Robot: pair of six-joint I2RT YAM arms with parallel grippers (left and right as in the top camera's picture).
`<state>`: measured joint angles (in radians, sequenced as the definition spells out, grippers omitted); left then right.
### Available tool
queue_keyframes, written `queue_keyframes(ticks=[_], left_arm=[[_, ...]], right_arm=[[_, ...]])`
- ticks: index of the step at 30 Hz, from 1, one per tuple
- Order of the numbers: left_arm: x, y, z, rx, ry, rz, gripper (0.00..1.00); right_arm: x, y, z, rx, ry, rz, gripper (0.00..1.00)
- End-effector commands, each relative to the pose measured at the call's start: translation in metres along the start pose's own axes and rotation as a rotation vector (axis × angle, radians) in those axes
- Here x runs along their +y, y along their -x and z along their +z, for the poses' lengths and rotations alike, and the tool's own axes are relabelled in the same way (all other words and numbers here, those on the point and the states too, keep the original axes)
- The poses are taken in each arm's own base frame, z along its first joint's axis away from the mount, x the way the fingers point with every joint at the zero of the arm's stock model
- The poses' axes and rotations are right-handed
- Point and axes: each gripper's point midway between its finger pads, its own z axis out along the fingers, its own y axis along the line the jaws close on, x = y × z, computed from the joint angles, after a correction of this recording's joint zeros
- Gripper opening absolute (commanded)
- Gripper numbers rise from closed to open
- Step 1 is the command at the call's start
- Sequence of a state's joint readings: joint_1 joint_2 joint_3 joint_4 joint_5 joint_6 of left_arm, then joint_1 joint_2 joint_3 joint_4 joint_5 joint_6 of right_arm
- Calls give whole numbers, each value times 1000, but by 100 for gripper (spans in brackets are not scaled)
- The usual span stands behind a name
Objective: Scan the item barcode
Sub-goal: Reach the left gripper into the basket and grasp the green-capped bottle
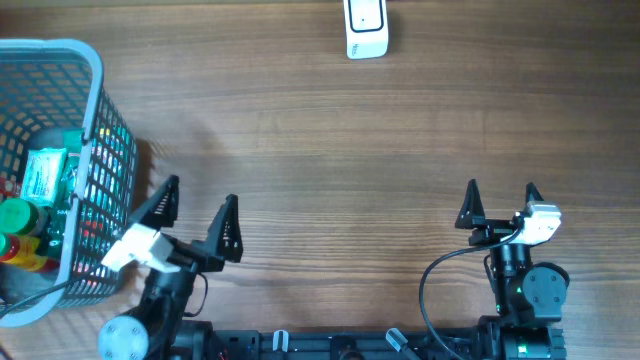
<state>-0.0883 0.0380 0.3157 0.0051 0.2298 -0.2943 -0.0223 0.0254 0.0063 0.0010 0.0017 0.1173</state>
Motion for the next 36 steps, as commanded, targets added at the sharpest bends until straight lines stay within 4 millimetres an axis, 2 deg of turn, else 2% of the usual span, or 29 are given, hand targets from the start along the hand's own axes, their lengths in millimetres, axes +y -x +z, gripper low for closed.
queue_keyframes(ticks=[1, 6, 12, 15, 18, 20, 22, 25, 27, 32, 34, 36], left_arm=[[-15, 40, 6, -36, -21, 5, 100], [-24, 93, 30, -36, 9, 84, 100], [-1, 151, 63, 9, 222, 157, 100], [26, 182, 72, 25, 429, 182, 100], [54, 202, 65, 86, 657, 200, 100], [63, 207, 58, 142, 748, 216, 100], [66, 202, 56, 199, 772, 223, 100], [71, 184, 47, 288, 793, 233, 100], [79, 184, 41, 295, 851, 248, 100], [123, 208, -7, 164, 1274, 245, 100], [140, 201, -24, 159, 1379, 177, 100], [160, 184, -47, 196, 1482, 63, 100]], right_arm=[[-4, 0, 0, -3, -20, -13, 100], [-4, 0, 0, -3, -20, -12, 100], [-4, 0, 0, -3, -20, -12, 100], [-4, 0, 0, -3, -20, -13, 100], [-4, 0, 0, -3, -20, -12, 100], [-4, 0, 0, -3, -20, -13, 100], [-4, 0, 0, -3, -20, -13, 100], [-4, 0, 0, -3, -20, -13, 100], [-4, 0, 0, -3, -20, -12, 100], [-4, 0, 0, -3, -20, -12, 100], [-4, 0, 0, -3, -20, -13, 100], [-4, 0, 0, -3, -20, -13, 100]])
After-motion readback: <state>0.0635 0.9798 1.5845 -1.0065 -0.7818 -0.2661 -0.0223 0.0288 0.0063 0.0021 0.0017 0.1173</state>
